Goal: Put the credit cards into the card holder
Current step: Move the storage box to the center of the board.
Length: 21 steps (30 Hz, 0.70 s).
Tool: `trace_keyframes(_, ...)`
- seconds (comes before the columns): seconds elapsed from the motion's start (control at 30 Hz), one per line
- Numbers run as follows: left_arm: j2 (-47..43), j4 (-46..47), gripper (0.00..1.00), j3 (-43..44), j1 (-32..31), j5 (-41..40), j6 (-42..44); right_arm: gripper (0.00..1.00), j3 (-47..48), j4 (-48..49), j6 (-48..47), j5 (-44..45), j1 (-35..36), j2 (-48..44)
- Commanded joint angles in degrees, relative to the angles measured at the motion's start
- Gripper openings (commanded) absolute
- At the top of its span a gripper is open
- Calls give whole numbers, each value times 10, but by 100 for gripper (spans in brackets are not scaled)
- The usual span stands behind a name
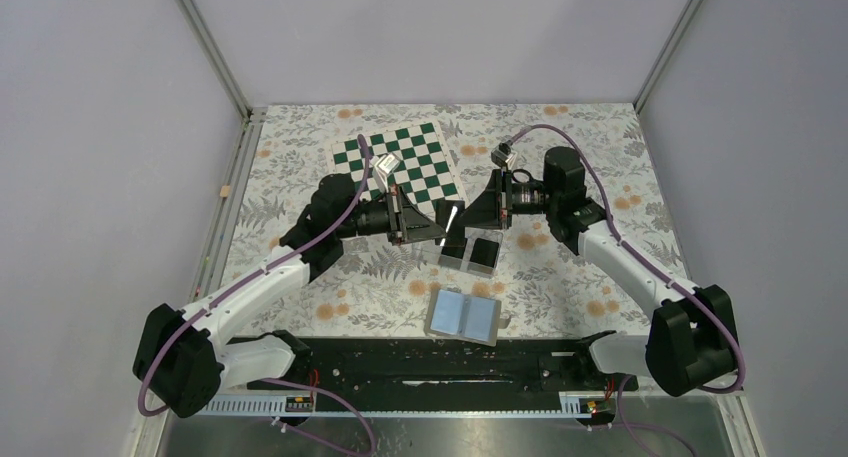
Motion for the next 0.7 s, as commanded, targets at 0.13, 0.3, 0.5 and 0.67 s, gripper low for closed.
trace_keyframes(0.13,-1,9,17,-8,0,-1,6,0,1,2,-5,4,11,-9)
trace_keyframes(0.3,5,-35,24,-29,0,-44,17,0,42,-275,-189,108,3,-30)
trace_keyframes(0.5,67,-93,22,-42,-17,-74,43,0,20,-445,-267,249,-45,-73)
trace_keyframes(0.67,179,-162,15,12,-79,-85,92,0,-35,-478,-273,268,-122,-116)
